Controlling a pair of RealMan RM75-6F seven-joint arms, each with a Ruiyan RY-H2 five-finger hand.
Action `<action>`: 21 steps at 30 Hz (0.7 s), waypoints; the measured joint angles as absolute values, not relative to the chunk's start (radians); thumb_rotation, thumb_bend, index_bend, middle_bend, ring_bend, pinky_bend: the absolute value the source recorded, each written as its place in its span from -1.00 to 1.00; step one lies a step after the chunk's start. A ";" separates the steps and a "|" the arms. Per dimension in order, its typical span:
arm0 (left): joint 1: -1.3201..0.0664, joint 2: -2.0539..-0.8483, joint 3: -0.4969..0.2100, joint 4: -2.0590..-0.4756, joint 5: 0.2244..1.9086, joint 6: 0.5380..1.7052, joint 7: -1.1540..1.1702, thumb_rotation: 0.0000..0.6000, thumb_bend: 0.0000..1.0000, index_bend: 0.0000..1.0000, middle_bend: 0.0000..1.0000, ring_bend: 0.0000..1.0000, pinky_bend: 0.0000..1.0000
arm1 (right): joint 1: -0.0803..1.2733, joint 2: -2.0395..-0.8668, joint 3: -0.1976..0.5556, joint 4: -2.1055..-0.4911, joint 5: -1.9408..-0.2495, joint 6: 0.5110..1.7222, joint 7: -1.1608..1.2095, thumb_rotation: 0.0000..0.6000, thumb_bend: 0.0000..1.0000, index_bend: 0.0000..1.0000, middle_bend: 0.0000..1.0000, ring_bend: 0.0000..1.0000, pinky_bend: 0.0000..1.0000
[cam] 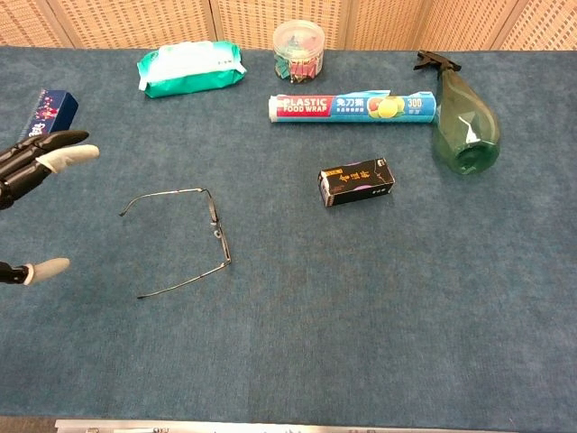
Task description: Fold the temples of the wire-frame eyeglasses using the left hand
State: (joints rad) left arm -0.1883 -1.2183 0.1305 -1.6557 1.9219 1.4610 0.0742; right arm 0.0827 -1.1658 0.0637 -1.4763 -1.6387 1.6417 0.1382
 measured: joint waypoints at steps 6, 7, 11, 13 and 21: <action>-0.206 -1.239 0.130 -1.668 1.937 1.428 0.129 1.00 -0.66 -0.99 -1.00 -1.00 -0.71 | 0.081 -1.165 0.066 -1.476 -1.637 1.645 0.143 1.00 -0.63 -0.34 -0.43 -0.54 -0.24; -0.208 -1.244 0.129 -1.669 1.938 1.424 0.139 1.00 -0.66 -0.99 -1.00 -1.00 -0.72 | 0.080 -1.164 0.067 -1.477 -1.637 1.647 0.145 1.00 -0.63 -0.34 -0.43 -0.54 -0.24; -0.221 -1.283 0.127 -1.668 1.948 1.398 0.182 1.00 -0.66 -0.99 -1.00 -1.00 -0.74 | 0.076 -1.162 0.070 -1.476 -1.633 1.652 0.150 1.00 -0.63 -0.34 -0.42 -0.54 -0.24; -0.229 -1.299 0.128 -1.667 1.957 1.386 0.190 1.00 -0.66 -0.99 -1.00 -1.00 -0.75 | 0.075 -1.161 0.071 -1.476 -1.631 1.654 0.154 1.00 -0.63 -0.34 -0.42 -0.54 -0.24; -0.264 -1.376 0.133 -1.609 2.004 1.359 0.212 1.00 -0.66 -0.99 -1.00 -1.00 -0.78 | 0.068 -1.154 0.078 -1.475 -1.621 1.664 0.172 1.00 -0.63 -0.34 -0.42 -0.54 -0.24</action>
